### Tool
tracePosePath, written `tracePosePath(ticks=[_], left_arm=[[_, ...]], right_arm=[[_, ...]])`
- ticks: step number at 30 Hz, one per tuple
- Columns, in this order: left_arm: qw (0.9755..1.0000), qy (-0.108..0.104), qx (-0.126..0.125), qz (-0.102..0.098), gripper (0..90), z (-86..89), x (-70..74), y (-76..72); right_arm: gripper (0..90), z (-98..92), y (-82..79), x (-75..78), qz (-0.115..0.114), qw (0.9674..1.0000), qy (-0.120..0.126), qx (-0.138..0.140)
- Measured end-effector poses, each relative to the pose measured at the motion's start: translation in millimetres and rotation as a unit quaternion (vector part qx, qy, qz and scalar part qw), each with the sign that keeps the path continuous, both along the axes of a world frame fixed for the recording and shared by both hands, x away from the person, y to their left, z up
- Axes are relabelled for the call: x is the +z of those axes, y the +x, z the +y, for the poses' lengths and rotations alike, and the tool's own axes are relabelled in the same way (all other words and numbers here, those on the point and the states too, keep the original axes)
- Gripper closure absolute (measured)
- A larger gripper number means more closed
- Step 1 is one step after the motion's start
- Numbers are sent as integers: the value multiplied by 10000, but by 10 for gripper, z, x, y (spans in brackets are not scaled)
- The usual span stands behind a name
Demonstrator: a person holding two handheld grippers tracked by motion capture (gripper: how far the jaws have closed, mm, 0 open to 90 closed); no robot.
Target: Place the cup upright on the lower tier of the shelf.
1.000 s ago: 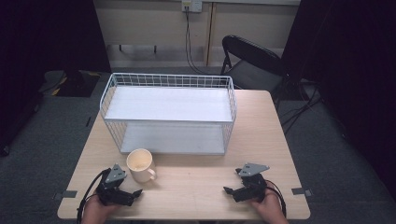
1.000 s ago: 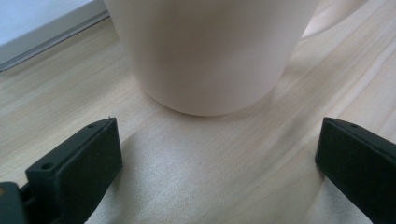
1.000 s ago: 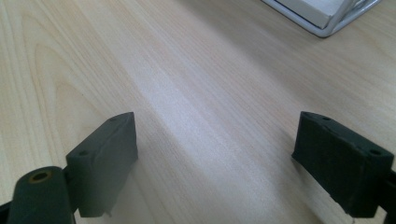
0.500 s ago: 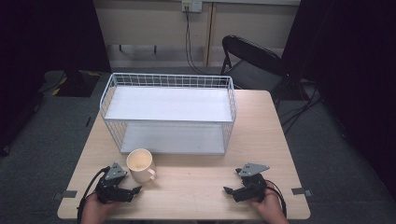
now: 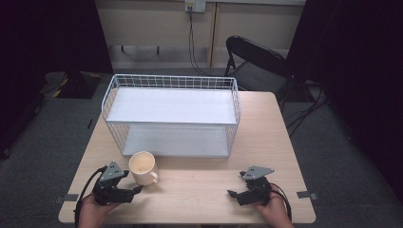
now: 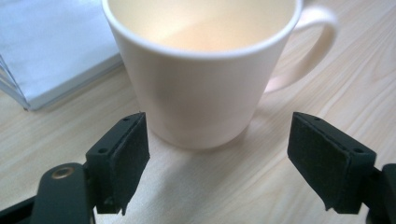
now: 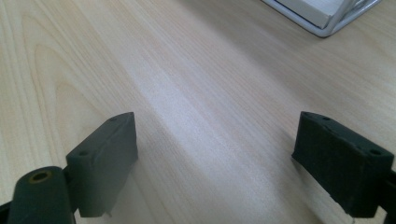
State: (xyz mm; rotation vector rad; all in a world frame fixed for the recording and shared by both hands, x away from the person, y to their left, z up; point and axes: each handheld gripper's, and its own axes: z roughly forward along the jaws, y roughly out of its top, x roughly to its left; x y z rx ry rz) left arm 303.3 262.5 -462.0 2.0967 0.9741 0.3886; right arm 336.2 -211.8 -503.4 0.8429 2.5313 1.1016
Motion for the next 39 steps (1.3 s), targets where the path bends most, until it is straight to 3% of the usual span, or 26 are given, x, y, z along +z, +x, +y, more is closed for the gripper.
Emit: tracePosePath(ticks=[8,11,17,21,27,33,39], left_arm=[[10000,-44,22,7,215,38,114,-14],[9999,-149,16,17,216,44,180,-31],[9994,-311,87,-77,213,79,264,-42],[9995,-262,104,-148,214,94,313,-45],[9987,-401,178,-249,216,130,414,-70],[9966,-575,423,-400,220,189,538,-70],[9952,-573,648,-457,264,163,496,30]], right_arm=[[127,0,1,0,-4,10000,0,2],[127,0,1,0,-4,10000,-2,1],[128,0,0,0,2,10000,1,-2],[128,0,0,-1,0,10000,7,-1],[128,0,0,0,1,10000,1,-2],[128,0,0,0,0,10000,6,0],[128,0,0,-1,0,10000,7,-2]])
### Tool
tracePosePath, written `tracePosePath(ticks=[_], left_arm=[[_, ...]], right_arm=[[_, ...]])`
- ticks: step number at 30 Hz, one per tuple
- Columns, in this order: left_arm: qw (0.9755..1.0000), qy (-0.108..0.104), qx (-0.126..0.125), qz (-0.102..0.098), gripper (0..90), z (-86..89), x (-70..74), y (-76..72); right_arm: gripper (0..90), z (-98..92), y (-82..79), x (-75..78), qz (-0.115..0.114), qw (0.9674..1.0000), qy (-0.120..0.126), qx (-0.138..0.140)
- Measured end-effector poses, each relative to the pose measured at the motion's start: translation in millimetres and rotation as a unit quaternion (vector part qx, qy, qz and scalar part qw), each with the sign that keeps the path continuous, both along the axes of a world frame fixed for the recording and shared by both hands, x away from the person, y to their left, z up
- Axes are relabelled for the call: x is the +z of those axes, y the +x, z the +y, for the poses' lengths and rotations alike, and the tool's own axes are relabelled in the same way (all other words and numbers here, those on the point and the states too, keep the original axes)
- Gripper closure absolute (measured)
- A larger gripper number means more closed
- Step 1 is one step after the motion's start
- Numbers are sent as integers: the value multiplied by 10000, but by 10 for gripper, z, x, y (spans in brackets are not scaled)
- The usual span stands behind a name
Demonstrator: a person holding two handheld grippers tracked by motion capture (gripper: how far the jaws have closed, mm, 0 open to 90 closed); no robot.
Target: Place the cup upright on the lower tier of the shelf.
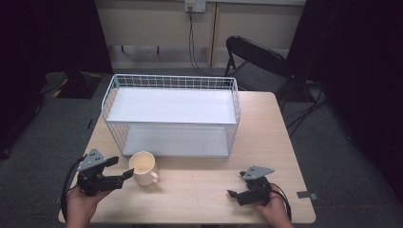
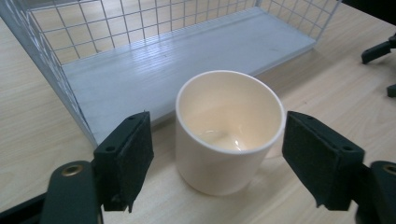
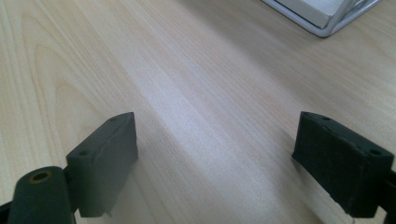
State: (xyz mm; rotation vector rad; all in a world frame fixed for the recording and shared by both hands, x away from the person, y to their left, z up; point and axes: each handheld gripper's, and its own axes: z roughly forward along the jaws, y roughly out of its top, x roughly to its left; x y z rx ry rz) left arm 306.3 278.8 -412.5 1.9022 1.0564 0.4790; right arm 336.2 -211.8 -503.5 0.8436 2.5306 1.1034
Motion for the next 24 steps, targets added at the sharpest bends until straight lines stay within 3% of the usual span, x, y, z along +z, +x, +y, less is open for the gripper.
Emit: tracePosePath(ticks=[7,11,19,24], left_arm=[[9995,157,217,-156,348,-53,-103,123],[9993,-6,379,-33,416,-62,-143,192],[9990,-76,438,-51,564,-89,-195,267],[9989,-160,451,-14,603,-121,-244,284]], right_arm=[[128,0,0,0,1,10000,-1,-1],[128,0,0,0,0,10000,1,0],[128,0,0,0,1,10000,0,-1],[128,0,0,0,0,10000,0,0]])
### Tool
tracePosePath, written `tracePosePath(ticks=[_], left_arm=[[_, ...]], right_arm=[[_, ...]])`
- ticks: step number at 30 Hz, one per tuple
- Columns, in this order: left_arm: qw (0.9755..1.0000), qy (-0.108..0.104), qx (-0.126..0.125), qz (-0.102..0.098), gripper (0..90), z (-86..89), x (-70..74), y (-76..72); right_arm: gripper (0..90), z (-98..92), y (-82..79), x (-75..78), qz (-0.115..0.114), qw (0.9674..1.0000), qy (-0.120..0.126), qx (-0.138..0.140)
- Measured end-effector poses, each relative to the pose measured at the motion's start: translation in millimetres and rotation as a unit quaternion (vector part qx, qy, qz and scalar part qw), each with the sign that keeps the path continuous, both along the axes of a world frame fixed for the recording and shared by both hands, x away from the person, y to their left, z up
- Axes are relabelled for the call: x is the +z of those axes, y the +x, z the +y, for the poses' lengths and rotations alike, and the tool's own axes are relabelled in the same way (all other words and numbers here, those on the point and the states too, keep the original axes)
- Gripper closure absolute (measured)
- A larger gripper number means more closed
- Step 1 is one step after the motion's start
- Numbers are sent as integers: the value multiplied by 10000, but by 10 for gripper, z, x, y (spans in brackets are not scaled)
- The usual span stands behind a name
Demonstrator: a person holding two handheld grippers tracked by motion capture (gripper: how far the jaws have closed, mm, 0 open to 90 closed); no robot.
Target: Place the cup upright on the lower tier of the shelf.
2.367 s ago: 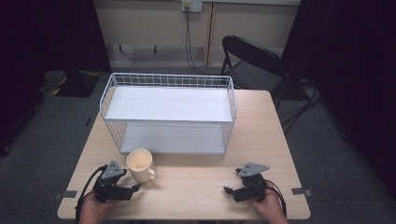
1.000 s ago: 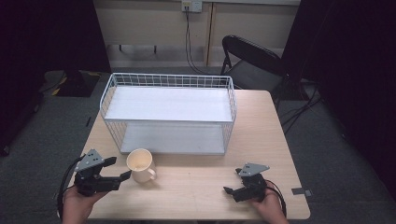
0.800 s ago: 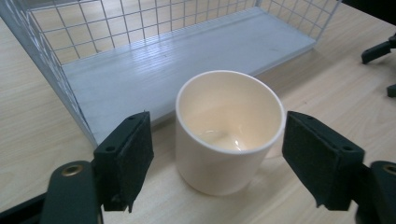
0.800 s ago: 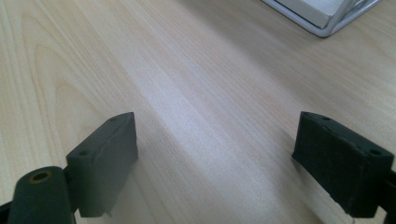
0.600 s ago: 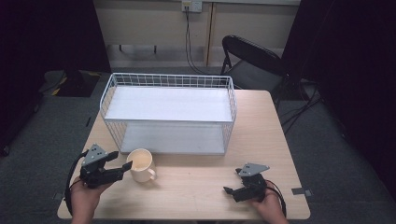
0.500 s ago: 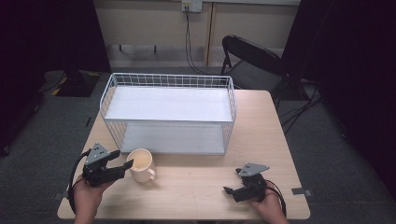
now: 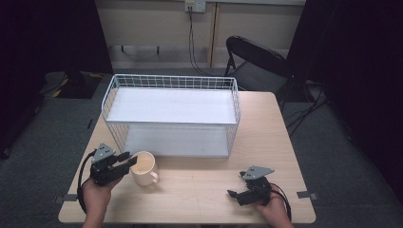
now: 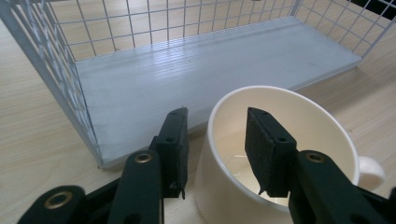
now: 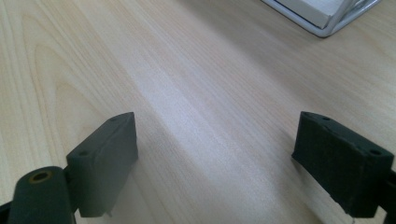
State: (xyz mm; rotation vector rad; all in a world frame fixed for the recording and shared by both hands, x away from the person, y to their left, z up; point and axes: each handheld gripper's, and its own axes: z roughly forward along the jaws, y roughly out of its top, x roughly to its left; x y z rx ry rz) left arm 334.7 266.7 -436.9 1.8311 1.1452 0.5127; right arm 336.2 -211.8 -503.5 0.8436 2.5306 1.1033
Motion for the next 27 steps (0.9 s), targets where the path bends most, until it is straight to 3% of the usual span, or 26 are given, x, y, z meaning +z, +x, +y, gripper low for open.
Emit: tracePosePath(ticks=[27], left_arm=[[9999,4,60,153,654,-61,-127,51]], right_arm=[[128,0,0,0,0,10000,0,0]])
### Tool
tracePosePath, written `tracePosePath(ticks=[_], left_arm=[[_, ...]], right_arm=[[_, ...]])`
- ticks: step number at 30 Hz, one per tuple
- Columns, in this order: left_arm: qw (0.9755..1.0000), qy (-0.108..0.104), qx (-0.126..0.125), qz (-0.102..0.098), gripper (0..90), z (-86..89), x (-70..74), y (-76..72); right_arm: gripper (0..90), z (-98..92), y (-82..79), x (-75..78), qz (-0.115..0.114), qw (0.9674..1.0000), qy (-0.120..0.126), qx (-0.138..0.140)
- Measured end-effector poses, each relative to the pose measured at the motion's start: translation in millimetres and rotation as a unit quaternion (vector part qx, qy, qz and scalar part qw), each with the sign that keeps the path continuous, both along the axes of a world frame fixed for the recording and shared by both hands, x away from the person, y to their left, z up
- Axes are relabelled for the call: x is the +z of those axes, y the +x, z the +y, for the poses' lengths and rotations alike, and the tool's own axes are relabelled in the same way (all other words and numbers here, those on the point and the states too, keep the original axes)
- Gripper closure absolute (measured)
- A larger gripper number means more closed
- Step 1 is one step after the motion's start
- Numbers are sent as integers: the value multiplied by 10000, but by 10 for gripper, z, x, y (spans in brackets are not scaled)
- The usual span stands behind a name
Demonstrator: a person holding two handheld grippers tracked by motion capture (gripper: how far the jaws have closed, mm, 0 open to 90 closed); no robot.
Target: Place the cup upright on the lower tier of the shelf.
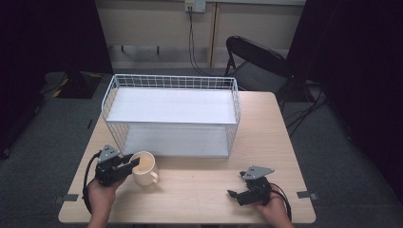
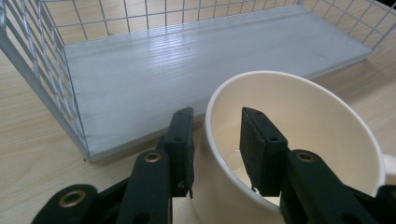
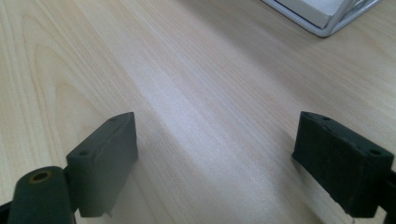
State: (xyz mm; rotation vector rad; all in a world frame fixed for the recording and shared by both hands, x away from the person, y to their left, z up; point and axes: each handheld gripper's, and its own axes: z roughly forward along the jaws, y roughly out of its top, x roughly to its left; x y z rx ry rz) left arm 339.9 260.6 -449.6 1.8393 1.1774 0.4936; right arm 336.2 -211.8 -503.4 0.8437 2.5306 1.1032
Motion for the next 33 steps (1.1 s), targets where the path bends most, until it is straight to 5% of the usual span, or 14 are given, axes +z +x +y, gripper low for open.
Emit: tracePosePath(ticks=[19,33], left_arm=[[10000,-12,48,66,714,-26,-16,14],[9995,279,127,-50,808,-59,0,7]], right_arm=[[128,0,0,0,1,10000,0,0],[128,0,0,0,1,10000,0,1]])
